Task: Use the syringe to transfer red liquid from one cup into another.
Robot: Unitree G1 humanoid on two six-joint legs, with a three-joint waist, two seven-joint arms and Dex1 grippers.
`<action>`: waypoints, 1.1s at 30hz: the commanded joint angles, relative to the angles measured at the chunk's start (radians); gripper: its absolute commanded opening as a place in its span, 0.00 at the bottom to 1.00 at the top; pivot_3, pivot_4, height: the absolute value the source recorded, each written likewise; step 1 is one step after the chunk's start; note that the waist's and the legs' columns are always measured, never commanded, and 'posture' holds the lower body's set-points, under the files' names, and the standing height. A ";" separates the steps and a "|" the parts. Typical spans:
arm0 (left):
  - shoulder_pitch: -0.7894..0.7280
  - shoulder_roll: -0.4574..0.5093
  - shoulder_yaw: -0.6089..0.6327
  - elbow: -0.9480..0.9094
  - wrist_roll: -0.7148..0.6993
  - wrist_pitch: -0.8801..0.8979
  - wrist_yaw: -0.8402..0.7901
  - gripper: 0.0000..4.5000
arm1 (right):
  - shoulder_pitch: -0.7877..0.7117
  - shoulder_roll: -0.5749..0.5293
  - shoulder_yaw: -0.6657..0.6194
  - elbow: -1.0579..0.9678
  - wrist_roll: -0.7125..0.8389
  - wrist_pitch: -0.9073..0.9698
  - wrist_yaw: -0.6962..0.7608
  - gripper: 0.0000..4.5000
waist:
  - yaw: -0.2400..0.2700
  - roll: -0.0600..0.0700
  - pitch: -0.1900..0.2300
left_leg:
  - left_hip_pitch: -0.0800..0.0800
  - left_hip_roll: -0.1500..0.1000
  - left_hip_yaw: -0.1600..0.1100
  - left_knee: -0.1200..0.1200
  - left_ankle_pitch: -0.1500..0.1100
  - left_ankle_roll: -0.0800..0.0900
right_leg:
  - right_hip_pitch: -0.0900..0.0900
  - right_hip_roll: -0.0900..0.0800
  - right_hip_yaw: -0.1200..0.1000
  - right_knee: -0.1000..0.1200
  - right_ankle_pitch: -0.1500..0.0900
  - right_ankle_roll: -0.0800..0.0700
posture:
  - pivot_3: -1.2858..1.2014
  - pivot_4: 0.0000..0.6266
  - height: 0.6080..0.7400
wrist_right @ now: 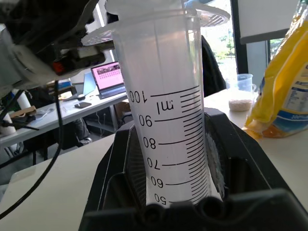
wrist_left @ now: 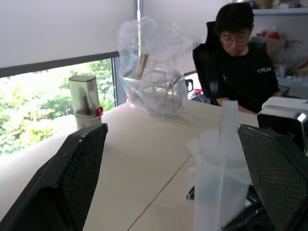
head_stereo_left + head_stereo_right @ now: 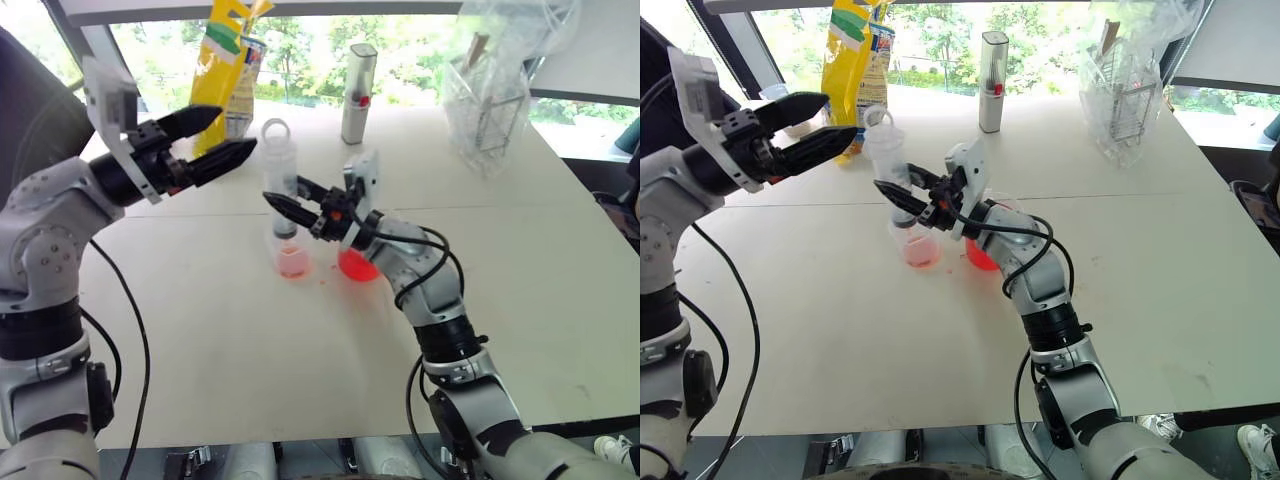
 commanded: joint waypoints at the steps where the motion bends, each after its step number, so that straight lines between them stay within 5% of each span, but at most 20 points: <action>1: 0.058 0.005 0.044 -0.081 -0.032 0.003 0.027 0.98 | -0.110 -0.043 -0.083 -0.032 0.046 0.053 -0.019 0.30 | 0.001 0.000 0.000 | 0.000 0.000 0.000 0.000 0.000 0.000 | 0.000 -0.001 0.000 0.000 0.000 0.000 | 0.52 0.24 1.00; 10: 0.264 0.034 -0.006 -0.187 -0.001 -0.035 -0.007 0.98 | -0.431 -0.353 -0.263 0.084 0.142 0.619 -0.133 0.30 | 0.002 0.000 0.000 | 0.000 -0.001 0.001 -0.003 0.000 0.000 | 0.000 -0.003 0.000 -0.003 0.000 -0.001 | 0.52 0.24 1.00; 17: 0.330 0.012 -0.052 -0.246 0.002 -0.058 -0.003 0.98 | -0.587 -0.532 -0.217 0.292 0.093 1.014 -0.188 0.30 | -0.002 0.000 0.000 | -0.002 -0.001 0.004 -0.003 0.000 0.000 | -0.003 -0.003 0.003 -0.005 -0.002 -0.004 | 0.52 0.24 1.00; 23: 0.343 0.007 -0.064 -0.266 -0.006 -0.054 0.009 0.98 | -0.464 -0.568 -0.107 0.368 0.051 1.153 -0.178 0.30 | 0.000 0.000 0.000 | -0.004 -0.001 0.004 -0.004 0.000 0.001 | -0.004 0.000 0.004 -0.007 -0.001 -0.002 | 0.52 0.24 1.00; 33: 0.329 0.024 -0.060 -0.279 -0.024 -0.030 0.029 0.98 | -0.312 -0.547 -0.019 0.410 -0.005 1.128 -0.172 0.30 | 0.000 0.000 0.000 | -0.007 -0.002 0.003 -0.003 0.000 0.001 | -0.006 0.001 0.003 -0.007 0.000 -0.001 | 0.52 0.24 1.00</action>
